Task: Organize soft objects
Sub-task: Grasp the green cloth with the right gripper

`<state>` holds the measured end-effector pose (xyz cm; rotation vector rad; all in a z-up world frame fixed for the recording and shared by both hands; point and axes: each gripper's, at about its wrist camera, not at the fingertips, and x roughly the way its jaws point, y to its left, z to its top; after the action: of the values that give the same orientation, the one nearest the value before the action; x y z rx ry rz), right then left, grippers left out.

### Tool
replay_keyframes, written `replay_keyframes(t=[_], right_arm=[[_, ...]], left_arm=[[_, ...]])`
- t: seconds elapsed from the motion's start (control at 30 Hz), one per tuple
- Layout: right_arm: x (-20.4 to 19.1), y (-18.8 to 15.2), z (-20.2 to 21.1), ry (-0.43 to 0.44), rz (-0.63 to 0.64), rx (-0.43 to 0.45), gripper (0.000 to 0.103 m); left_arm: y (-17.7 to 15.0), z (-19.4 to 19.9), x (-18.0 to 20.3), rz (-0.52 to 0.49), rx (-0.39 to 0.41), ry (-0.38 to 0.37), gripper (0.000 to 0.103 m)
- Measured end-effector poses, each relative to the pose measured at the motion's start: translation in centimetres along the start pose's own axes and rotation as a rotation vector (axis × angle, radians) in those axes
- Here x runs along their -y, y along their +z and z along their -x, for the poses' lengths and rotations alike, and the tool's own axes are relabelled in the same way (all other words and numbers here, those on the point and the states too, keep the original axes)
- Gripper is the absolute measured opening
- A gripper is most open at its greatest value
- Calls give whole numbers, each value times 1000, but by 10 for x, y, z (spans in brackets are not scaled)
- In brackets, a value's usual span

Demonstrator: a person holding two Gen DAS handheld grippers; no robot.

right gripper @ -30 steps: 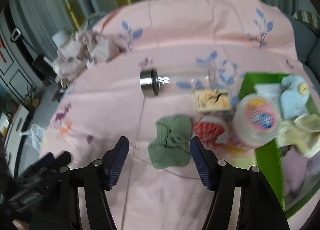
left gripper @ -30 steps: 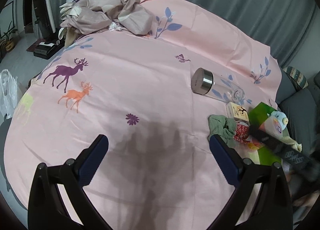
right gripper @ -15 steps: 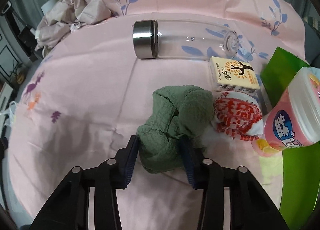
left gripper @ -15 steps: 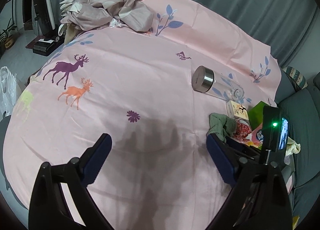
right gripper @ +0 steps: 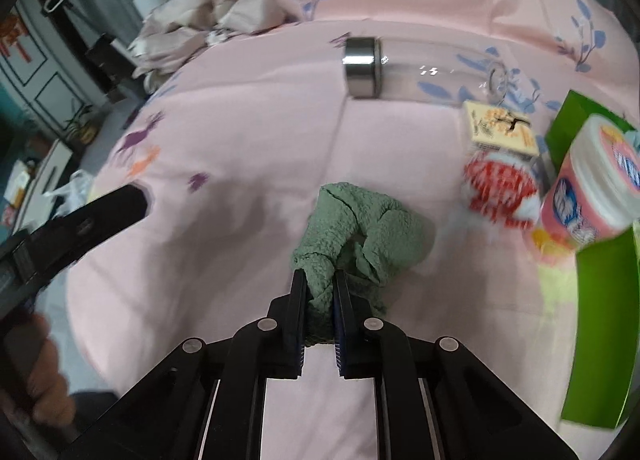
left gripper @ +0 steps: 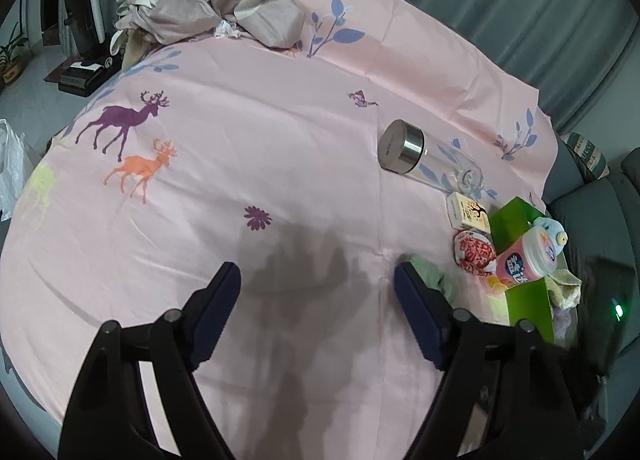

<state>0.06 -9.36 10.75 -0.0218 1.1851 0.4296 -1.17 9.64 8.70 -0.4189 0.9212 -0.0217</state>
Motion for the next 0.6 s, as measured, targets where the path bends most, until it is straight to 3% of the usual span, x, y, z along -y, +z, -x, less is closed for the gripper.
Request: replay_keyframes(t=[0.17,0.23,0.3,0.37,0.6], right_arm=[[-3,-14,1,25,14,-64,16],[3,-13,3,33,-13,-69,26],[15,-11,10,34,-45,-61,46],[28,-8,20,53,-85,-21,51],[49,-4,24,122,-188,19,52]], left_arm=[[-2,-4,3,2,-29,-16,72],[-4,-8,3,11,-58,-40,67],[-6,-12,4,19,-86,-62,61],[-9,-16,6,21,-111,-76,57],[-28,-31,27,-28,-210,-144,45]])
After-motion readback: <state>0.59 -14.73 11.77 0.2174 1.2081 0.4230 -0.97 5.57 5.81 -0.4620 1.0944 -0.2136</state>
